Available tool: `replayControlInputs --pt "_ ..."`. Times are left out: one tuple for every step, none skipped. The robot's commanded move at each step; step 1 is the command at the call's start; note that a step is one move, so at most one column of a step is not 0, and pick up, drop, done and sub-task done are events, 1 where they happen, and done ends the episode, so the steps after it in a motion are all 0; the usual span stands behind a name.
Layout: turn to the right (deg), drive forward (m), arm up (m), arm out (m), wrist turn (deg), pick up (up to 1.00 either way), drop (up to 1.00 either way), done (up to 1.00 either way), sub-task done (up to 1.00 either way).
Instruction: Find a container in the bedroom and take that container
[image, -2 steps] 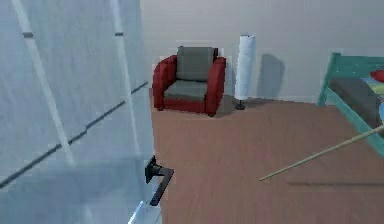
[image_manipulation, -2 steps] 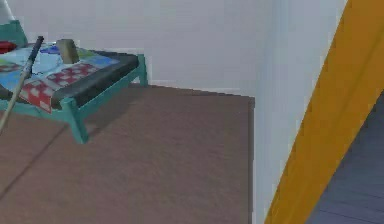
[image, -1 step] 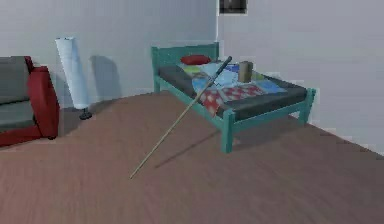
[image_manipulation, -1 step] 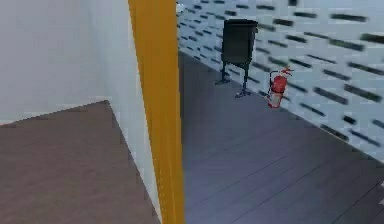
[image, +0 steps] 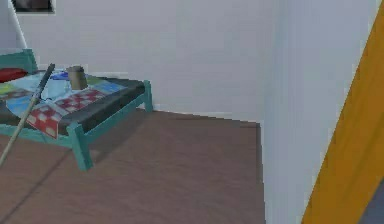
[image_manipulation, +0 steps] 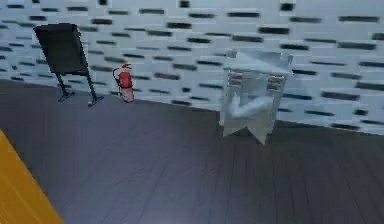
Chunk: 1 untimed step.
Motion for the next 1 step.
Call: replayControlInputs --pt "42.0 0.0 0.0 0.0 0.0 0.0 0.0 0.0 0.0"
